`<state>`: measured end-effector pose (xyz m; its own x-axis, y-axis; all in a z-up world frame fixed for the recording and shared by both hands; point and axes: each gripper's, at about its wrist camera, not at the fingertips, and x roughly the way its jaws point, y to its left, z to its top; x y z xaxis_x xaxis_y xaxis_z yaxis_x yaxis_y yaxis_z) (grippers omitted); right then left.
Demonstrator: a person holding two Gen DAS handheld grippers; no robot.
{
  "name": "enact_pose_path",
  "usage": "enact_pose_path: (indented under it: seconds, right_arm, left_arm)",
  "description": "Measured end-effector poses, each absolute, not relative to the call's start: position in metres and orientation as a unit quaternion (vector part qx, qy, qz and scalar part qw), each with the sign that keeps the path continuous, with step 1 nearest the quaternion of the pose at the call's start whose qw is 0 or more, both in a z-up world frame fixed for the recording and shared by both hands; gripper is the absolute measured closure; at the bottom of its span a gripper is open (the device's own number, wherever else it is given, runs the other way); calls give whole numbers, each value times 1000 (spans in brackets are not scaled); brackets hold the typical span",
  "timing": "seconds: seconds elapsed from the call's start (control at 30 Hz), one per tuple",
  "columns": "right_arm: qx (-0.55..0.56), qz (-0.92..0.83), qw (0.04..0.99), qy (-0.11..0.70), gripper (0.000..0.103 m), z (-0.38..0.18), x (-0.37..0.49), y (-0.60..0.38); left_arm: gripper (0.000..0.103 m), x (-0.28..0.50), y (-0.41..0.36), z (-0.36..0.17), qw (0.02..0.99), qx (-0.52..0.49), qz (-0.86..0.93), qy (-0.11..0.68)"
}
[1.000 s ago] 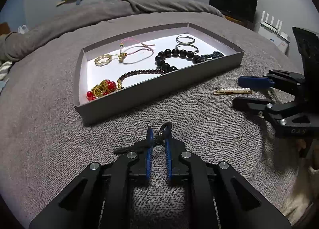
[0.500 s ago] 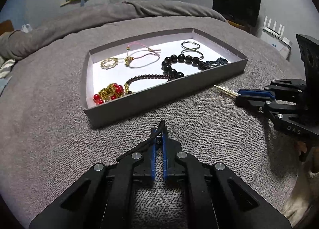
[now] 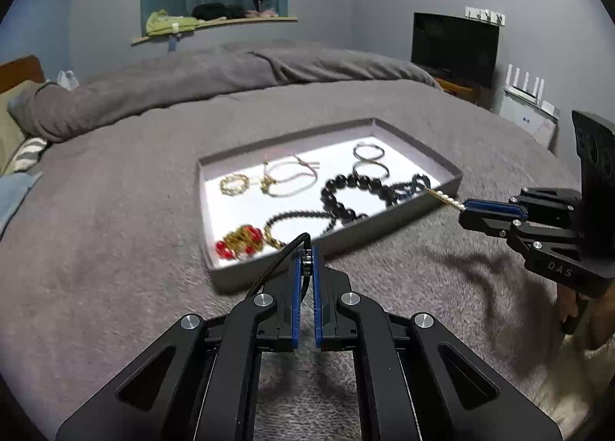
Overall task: Organize jewelry
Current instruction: 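Carry the hair tie into the tray with the left tool while the right carries the pearl clip in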
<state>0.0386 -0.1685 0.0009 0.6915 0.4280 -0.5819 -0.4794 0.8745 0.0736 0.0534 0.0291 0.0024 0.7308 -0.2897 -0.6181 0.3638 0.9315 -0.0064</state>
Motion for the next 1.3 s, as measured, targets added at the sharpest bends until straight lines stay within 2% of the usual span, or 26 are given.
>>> enact_pose_path:
  seconds: [0.33, 0.57, 1.03, 1.3]
  right_arm:
    - [-33, 201, 938, 280, 94, 29, 85, -183]
    - [-23, 163, 942, 294, 94, 27, 133, -194]
    - [-36, 129, 915, 380, 94, -19, 184, -192]
    - [-61, 122, 909, 393, 94, -24, 183, -182]
  left_arm:
    - [97, 102, 39, 39, 945, 48, -139, 292]
    - [97, 139, 41, 41, 943, 27, -137, 301]
    - [97, 213, 57, -12, 889, -51, -157, 427]
    - [97, 221, 60, -34, 868, -83, -173, 458]
